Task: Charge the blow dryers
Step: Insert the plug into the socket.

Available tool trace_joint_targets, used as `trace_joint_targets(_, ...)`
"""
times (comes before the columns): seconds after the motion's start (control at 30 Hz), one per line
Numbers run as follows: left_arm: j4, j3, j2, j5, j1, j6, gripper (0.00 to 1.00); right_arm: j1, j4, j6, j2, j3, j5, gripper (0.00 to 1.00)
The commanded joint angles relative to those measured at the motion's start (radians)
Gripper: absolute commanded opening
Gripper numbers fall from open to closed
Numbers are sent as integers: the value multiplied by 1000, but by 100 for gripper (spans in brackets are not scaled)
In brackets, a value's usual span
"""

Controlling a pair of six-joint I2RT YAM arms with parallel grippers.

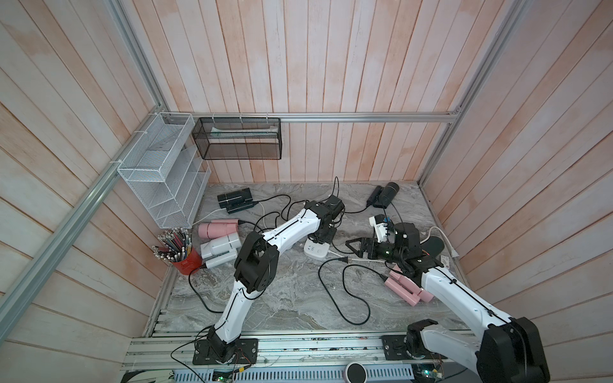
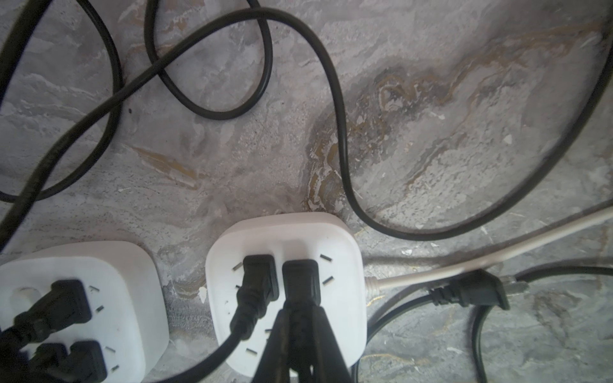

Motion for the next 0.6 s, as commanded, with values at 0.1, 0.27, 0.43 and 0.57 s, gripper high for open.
trace_joint_targets(0.1,-29,-30,83,-11,20,20,5,7,2,-15,-13,-11,-13,99)
trace_joint_targets(0.27,-24,-45,83,8,25,23,5,7,4,-18,-10,-9,-12,99)
trace_joint_targets(0.43,-22,-53,91,4,23,30,5,7,2,-18,-6,-4,-9,98)
trace_joint_targets(0.57,-9,-75,88,-4,25,27,5,7,1,-18,-6,-4,-6,99)
